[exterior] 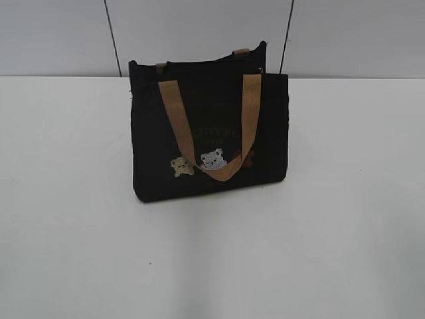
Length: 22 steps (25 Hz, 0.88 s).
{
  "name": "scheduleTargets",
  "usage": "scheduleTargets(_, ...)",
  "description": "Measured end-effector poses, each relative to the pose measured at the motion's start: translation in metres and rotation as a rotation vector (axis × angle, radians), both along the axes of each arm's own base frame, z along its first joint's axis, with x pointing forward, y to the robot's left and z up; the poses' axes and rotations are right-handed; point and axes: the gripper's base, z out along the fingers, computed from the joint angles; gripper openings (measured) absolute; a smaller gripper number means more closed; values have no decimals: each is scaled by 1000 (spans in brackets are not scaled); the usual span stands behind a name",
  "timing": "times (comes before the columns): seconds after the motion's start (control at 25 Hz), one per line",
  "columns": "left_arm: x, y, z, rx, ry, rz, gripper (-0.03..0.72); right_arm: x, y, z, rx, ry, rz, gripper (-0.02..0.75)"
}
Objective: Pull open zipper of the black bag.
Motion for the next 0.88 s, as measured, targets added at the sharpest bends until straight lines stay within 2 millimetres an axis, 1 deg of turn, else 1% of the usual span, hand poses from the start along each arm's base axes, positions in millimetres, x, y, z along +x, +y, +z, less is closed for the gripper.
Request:
scheduleTargets(0.08, -5, 1, -1, -7, -26, 10, 577, -9, -3, -2, -22, -4, -6, 554)
scheduleTargets(0.44, -4, 1, -6, -15, -13, 18, 577, -32, -11, -7, -67, -137, -45, 554)
scheduleTargets(0.6, -4, 1, -6, -21, -11, 13, 577, -33, -14, -19, -93, -136, -60, 554)
scheduleTargets(0.88, -1, 0, -7, -28, -34, 14, 577, -31, -17, -22, -121, -137, -78, 554)
